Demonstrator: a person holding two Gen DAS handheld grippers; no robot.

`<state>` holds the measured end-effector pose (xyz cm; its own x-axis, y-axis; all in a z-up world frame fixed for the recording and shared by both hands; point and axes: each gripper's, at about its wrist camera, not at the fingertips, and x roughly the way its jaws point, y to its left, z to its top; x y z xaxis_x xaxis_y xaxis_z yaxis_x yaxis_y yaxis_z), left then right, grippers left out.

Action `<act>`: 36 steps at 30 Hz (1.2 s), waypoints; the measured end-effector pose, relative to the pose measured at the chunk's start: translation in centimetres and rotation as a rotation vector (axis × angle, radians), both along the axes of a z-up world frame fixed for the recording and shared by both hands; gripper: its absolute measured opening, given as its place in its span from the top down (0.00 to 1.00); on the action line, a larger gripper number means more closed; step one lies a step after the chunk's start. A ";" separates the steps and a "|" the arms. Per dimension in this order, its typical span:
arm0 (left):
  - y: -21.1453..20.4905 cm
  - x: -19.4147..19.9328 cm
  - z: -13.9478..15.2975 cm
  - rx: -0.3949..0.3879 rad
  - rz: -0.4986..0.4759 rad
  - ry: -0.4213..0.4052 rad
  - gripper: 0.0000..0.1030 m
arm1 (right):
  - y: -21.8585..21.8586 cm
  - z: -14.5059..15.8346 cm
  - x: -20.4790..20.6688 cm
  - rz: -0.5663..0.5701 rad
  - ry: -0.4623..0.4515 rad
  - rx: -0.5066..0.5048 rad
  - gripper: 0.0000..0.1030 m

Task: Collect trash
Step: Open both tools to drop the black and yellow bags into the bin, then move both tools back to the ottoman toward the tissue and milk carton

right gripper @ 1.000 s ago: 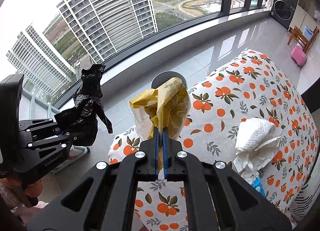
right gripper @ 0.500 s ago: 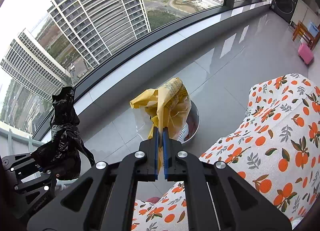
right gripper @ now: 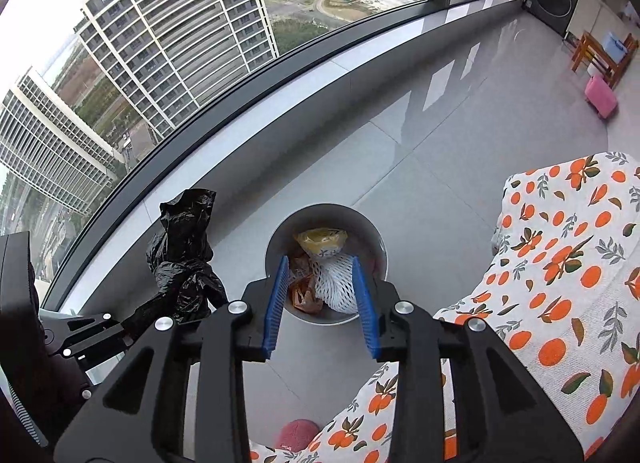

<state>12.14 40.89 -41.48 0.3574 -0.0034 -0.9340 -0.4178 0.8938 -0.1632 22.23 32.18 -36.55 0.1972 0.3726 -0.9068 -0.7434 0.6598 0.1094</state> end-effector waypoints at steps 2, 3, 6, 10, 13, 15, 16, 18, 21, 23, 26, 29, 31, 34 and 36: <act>0.0 1.6 -0.7 -0.001 -0.019 -0.013 0.89 | -0.7 1.0 -0.5 -0.004 -0.004 0.002 0.69; 0.0 2.4 -1.1 -0.007 -0.027 -0.021 0.88 | -1.2 1.4 -0.7 -0.005 -0.005 0.004 0.69; -0.2 4.7 -2.5 -0.047 -0.067 -0.006 0.77 | -2.3 2.2 -0.8 -0.015 -0.014 0.012 0.69; -1.1 6.3 -3.2 -0.014 -0.092 -0.002 0.40 | -3.8 3.1 -0.6 -0.038 -0.009 0.032 0.69; -1.6 6.6 -3.0 -0.014 -0.096 0.002 0.39 | -4.9 3.4 -0.3 -0.050 -0.006 0.038 0.69; -1.8 6.5 -2.6 -0.010 -0.089 0.007 0.39 | -5.7 3.5 0.0 -0.059 -0.004 0.041 0.69; -1.9 6.3 -2.2 -0.008 -0.086 0.007 0.39 | -6.1 3.7 -0.1 -0.064 -0.001 0.042 0.69; -2.2 6.0 -1.3 0.006 -0.079 0.005 0.39 | -6.9 3.9 -0.1 -0.076 0.005 0.046 0.69; -2.6 5.3 0.7 0.028 -0.065 -0.004 0.39 | -8.3 4.6 -0.7 -0.088 0.009 0.053 0.69; -3.3 4.7 2.2 0.050 -0.054 -0.007 0.39 | -9.3 5.2 -1.4 -0.089 0.010 0.055 0.69; -4.6 3.4 4.8 0.092 -0.037 0.000 0.39 | -10.9 6.1 -2.4 -0.086 0.016 0.061 0.69; -6.6 1.9 7.7 0.104 -0.027 -0.006 0.39 | -13.0 7.4 -3.3 -0.082 0.017 0.071 0.69; -8.3 0.8 9.5 0.111 -0.026 -0.012 0.39 | -15.0 8.4 -3.5 -0.079 0.011 0.078 0.69; -11.5 -1.0 12.3 0.116 -0.019 -0.018 0.38 | -18.2 10.3 -4.6 -0.073 -0.002 0.087 0.69; -13.9 -2.2 13.8 0.115 -0.011 -0.015 0.38 | -21.0 11.6 -5.5 -0.062 -0.006 0.094 0.69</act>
